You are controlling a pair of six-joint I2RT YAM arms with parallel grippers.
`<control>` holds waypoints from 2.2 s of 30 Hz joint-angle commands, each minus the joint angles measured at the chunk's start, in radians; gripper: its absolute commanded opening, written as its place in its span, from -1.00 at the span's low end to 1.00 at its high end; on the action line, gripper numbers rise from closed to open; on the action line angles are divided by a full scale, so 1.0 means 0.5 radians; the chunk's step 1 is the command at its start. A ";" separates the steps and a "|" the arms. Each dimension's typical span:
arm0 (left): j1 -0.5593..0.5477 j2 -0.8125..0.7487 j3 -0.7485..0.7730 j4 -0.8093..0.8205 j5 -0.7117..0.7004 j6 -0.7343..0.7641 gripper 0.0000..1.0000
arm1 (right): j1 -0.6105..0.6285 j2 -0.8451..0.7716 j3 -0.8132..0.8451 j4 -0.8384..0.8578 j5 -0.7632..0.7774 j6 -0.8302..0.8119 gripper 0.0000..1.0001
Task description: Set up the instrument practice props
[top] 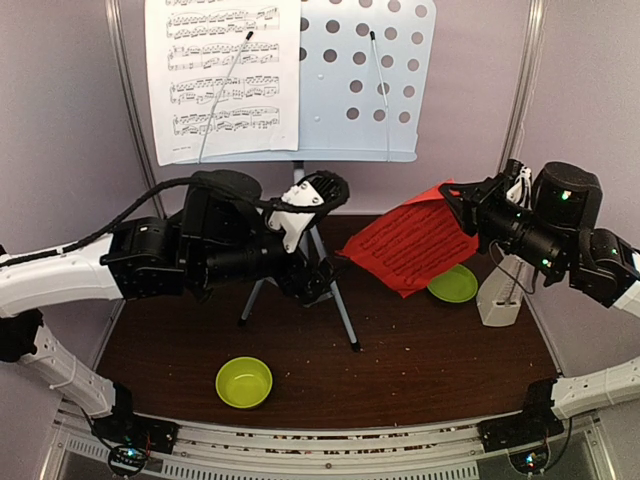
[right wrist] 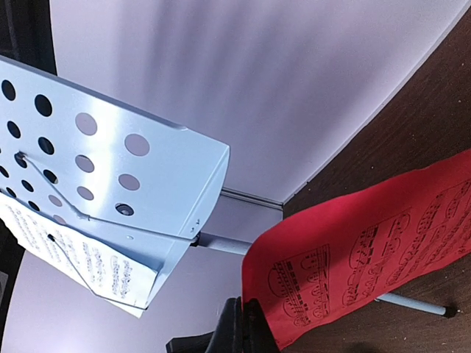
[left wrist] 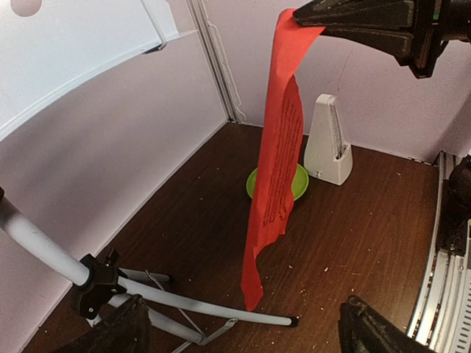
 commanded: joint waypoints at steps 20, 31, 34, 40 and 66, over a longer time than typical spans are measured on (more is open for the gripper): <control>0.030 0.298 0.334 0.191 -0.114 0.236 0.13 | -0.005 0.073 0.191 0.183 -0.086 0.213 -1.00; 0.057 0.192 0.302 0.204 -0.051 0.208 -1.00 | -0.008 0.059 0.066 0.334 -0.163 0.166 -0.98; 0.060 0.101 0.274 0.140 -0.007 0.185 -1.00 | -0.029 0.031 0.072 0.322 -0.192 -0.049 -0.26; 0.063 -0.094 0.236 -0.135 0.111 0.174 -1.00 | -0.065 -0.123 0.017 0.242 -0.293 -0.858 0.70; 0.217 -0.096 0.344 -0.821 0.960 -0.135 -1.00 | -0.030 -0.477 -0.260 -0.369 -1.392 -2.453 0.69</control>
